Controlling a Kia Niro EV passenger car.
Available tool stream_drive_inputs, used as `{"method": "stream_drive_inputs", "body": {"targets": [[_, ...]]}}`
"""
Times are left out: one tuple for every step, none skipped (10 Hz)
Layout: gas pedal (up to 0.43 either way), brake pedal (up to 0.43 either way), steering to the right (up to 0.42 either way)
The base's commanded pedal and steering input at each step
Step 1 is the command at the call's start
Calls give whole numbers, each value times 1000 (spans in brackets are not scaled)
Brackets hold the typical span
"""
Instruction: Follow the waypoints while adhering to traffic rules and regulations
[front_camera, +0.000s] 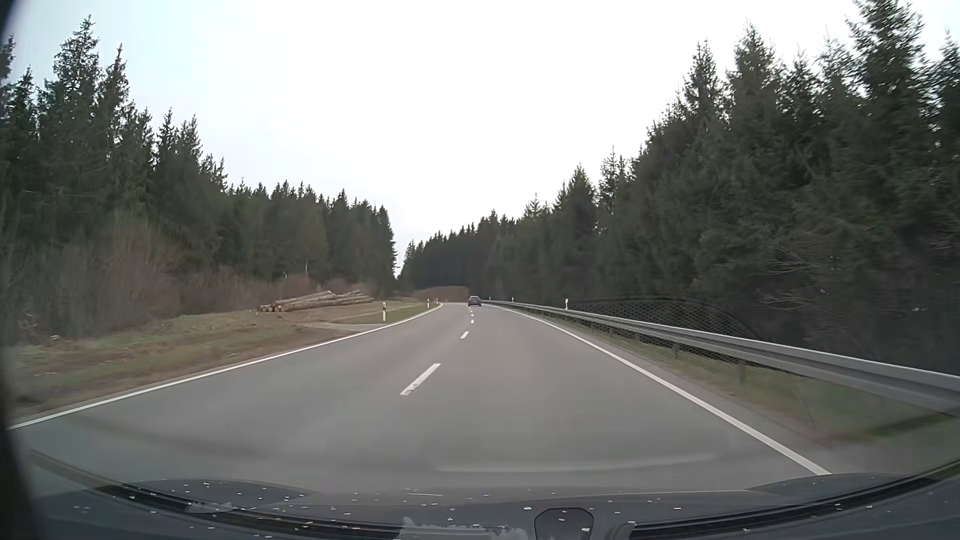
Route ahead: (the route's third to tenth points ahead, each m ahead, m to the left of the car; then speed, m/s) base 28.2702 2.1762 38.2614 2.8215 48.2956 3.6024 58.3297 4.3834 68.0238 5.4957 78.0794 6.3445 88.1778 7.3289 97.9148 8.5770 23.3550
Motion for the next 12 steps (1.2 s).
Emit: {"method": "stream_drive_inputs", "body": {"targets": [[268, 0, -11], [268, 0, -11], [268, 0, -11], [268, 0, -10], [268, 0, -9], [268, 0, -9], [268, 0, -9], [268, 0, -9], [268, 0, -9], [268, 0, -9], [268, 0, -9], [268, 0, -9]]}}
